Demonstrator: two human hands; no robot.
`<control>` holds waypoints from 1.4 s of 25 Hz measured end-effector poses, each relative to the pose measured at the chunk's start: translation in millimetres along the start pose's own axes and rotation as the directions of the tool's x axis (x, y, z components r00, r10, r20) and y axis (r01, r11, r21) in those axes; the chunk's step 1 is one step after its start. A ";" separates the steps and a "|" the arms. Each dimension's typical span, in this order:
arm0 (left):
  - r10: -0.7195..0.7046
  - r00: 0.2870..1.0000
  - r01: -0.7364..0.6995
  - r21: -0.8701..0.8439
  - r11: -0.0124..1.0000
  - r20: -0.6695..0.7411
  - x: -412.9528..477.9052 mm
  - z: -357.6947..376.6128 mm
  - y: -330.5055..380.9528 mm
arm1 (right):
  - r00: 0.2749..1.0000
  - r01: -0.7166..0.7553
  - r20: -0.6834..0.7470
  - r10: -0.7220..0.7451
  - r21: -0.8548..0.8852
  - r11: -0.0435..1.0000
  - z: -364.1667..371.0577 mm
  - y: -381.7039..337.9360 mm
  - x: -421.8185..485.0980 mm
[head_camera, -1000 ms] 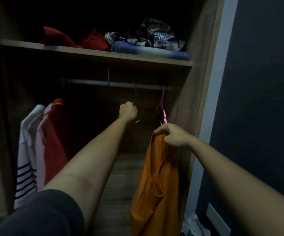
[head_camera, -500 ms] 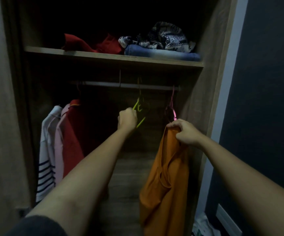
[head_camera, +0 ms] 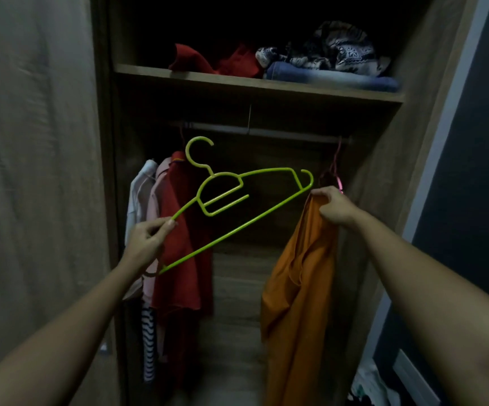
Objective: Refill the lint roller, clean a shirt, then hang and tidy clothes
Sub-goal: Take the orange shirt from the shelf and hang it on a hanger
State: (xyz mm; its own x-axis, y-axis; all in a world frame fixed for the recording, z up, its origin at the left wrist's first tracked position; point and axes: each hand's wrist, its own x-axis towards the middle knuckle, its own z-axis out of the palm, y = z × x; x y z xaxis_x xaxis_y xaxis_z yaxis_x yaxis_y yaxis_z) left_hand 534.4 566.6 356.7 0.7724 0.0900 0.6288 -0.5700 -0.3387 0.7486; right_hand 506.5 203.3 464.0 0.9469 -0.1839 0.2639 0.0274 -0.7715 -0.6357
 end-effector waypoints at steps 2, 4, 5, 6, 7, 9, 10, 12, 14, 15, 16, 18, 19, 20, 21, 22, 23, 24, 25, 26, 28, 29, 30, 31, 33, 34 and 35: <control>0.024 1.000 -0.024 -0.009 1.000 -0.006 -1.1 -13.3 -1.9 | 1.000 -0.015 0.000 0.015 0.046 0.999 -2.1 -5.2 4.5; 0.082 0.997 -0.082 -0.005 0.997 0.004 -1.2 -23.6 -3.3 | 1.000 -0.012 -0.001 0.012 0.054 0.998 -3.7 -9.2 5.6; 0.101 0.995 -0.101 -0.001 0.995 0.025 -1.3 -28.5 -5.0 | 1.000 -0.004 -0.011 0.005 0.072 0.997 -4.7 -11.5 4.6; 0.111 0.993 -0.111 0.009 0.994 0.047 -2.1 -31.6 -5.2 | 1.000 0.005 -0.020 -0.003 0.087 0.996 -6.3 -13.3 4.3; 0.127 0.990 -0.129 0.027 0.991 0.056 -3.1 -32.6 -5.0 | 1.000 0.009 -0.019 -0.007 0.084 0.996 -8.2 -16.0 3.2; 0.174 0.982 -0.181 0.094 0.979 0.073 -4.8 -26.0 0.2 | 0.999 0.040 0.026 -0.041 0.033 0.999 -7.4 -23.9 2.0; 0.186 0.978 -0.198 0.126 0.972 0.098 -5.4 -19.4 2.9 | 0.994 0.083 0.067 -0.083 -0.005 0.997 -3.9 -31.7 0.6; 0.244 0.961 -0.264 0.169 0.950 0.129 -7.1 -2.9 8.4 | 0.967 0.213 0.160 -0.197 -0.095 0.972 9.1 -53.8 -8.3; 0.293 0.950 -0.309 0.173 0.935 0.112 -11.8 12.8 8.8 | 0.932 0.301 0.242 -0.269 -0.109 0.947 22.5 -67.0 -12.5; 0.297 0.951 -0.307 0.165 0.937 0.084 -12.5 18.5 8.0 | 0.918 0.323 0.279 -0.280 -0.122 0.938 26.1 -70.6 -15.2; 0.289 0.956 -0.294 0.144 0.945 0.054 -13.6 22.3 9.4 | 0.908 0.365 0.293 -0.300 -0.201 0.909 26.4 -69.7 -16.0; 0.259 0.966 -0.259 0.077 0.963 0.006 -14.9 24.8 14.3 | 0.873 0.485 0.235 -0.427 -0.512 0.709 20.3 -65.2 -17.3; 0.267 0.964 -0.266 0.058 0.962 -0.009 -15.5 24.9 18.4 | 0.832 0.515 0.205 -0.515 -0.632 0.579 17.1 -62.3 -18.5; 0.283 0.959 -0.282 0.054 0.958 -0.018 -15.9 25.5 21.0 | 0.785 0.525 0.173 -0.595 -0.695 0.491 13.8 -60.0 -19.2; 0.302 0.953 -0.300 0.069 0.951 -0.017 -15.7 26.7 23.3 | 0.748 0.528 0.143 -0.648 -0.720 0.450 11.3 -58.5 -19.6; 0.323 0.946 -0.320 0.106 0.942 -0.015 -15.0 28.6 24.9 | 0.719 0.526 0.108 -0.687 -0.731 0.435 9.5 -58.0 -20.5; 0.361 0.932 -0.347 0.193 0.918 -0.040 -15.4 31.9 24.9 | 0.701 0.520 0.082 -0.708 -0.739 0.428 8.8 -57.1 -20.2; 0.410 0.907 -0.360 0.326 0.874 -0.099 -17.5 36.7 25.1 | 0.685 0.522 0.064 -0.726 -0.738 0.427 8.5 -56.5 -19.9; 0.462 0.870 -0.347 0.451 0.822 -0.173 -23.0 42.5 27.2 | 0.671 0.530 0.057 -0.739 -0.735 0.424 8.3 -56.4 -19.9; 0.519 0.825 -0.354 0.512 0.782 -0.223 -32.6 49.5 30.9 | 0.659 0.538 0.052 -0.750 -0.730 0.422 9.1 -56.8 -19.2; 0.637 0.761 -0.526 0.461 0.715 -0.120 -59.5 70.4 35.3 | 0.637 0.547 0.041 -0.770 -0.727 0.415 9.5 -60.8 -18.0; 0.640 0.768 -0.595 0.372 0.712 0.005 -74.3 82.2 37.4 | 0.631 0.548 0.026 -0.775 -0.723 0.422 8.9 -63.6 -17.6; 0.571 0.810 -0.585 0.272 0.764 0.135 -86.6 93.2 40.0 | 0.629 0.549 0.007 -0.777 -0.712 0.438 7.3 -66.3 -18.5; 0.470 0.849 -0.518 0.200 0.832 0.243 -96.2 103.3 42.0 | 0.630 0.547 -0.009 -0.776 -0.704 0.453 5.7 -68.5 -19.1; 0.290 0.861 -0.392 0.182 0.902 0.418 -103.7 119.3 45.1 | 0.632 0.548 -0.030 -0.774 -0.689 0.474 2.0 -72.1 -22.1; 0.237 0.844 -0.368 0.199 0.908 0.481 -103.6 124.4 45.5 | 0.635 0.554 -0.038 -0.772 -0.674 0.489 -1.2 -72.5 -23.9; 0.211 0.829 -0.355 0.197 0.914 0.517 -101.7 126.5 43.0 | 0.633 0.562 -0.050 -0.772 -0.657 0.503 -5.4 -71.7 -25.4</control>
State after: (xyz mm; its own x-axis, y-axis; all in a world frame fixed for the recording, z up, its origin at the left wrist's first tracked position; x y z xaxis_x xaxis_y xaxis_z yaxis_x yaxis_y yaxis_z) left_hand 466.8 424.4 298.4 0.6653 -0.4812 0.5708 -0.7401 -0.5256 0.4196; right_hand 478.7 260.0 506.8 0.5624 0.4494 0.6941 0.3355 -0.8912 0.3052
